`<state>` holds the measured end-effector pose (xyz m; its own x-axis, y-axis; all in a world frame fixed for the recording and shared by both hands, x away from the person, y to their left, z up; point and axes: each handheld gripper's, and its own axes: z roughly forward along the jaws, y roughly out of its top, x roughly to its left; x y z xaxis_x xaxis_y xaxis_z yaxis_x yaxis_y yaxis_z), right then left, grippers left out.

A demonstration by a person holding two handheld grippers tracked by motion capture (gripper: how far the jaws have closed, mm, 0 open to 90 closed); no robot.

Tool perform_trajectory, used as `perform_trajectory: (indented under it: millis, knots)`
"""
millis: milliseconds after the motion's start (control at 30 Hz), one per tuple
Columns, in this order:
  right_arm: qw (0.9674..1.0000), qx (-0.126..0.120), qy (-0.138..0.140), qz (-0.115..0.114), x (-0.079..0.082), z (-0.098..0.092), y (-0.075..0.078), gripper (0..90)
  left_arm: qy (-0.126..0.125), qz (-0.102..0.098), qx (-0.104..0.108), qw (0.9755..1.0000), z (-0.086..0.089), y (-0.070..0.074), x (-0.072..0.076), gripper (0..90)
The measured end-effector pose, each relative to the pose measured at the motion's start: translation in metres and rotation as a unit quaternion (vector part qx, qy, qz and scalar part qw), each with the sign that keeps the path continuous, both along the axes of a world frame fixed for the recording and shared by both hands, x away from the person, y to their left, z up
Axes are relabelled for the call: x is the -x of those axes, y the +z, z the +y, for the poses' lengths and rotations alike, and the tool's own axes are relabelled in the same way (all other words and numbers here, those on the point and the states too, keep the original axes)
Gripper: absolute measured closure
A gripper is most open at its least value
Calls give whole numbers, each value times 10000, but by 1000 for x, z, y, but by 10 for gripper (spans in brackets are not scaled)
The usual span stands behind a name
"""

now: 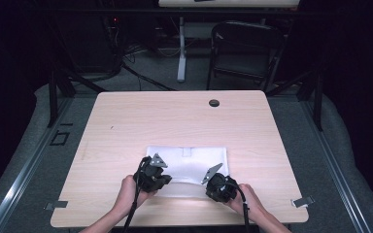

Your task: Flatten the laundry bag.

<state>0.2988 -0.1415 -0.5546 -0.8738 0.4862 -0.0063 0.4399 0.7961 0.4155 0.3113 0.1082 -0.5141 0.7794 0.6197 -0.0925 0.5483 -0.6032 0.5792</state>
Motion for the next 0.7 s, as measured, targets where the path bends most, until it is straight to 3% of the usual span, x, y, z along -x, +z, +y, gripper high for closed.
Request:
perform_trajectory:
  millis: [100, 267, 400, 700]
  knots:
    - [10000, 64, 24, 1, 1, 1, 1, 900, 131, -74, -66, 9999, 2, 3, -4, 899]
    - [10000, 36, 54, 15, 1, 1, 0, 900, 331, -96, 122, 9993, 8, 10, -13, 899]
    - [9999, 37, 99, 68, 1, 0, 1, 900, 376, -186, 217, 9989, 7, 19, -17, 899]
    - [9996, 53, 191, 183, 2, -3, 1, 900, 403, -451, 218, 9979, -4, 39, -30, 899]
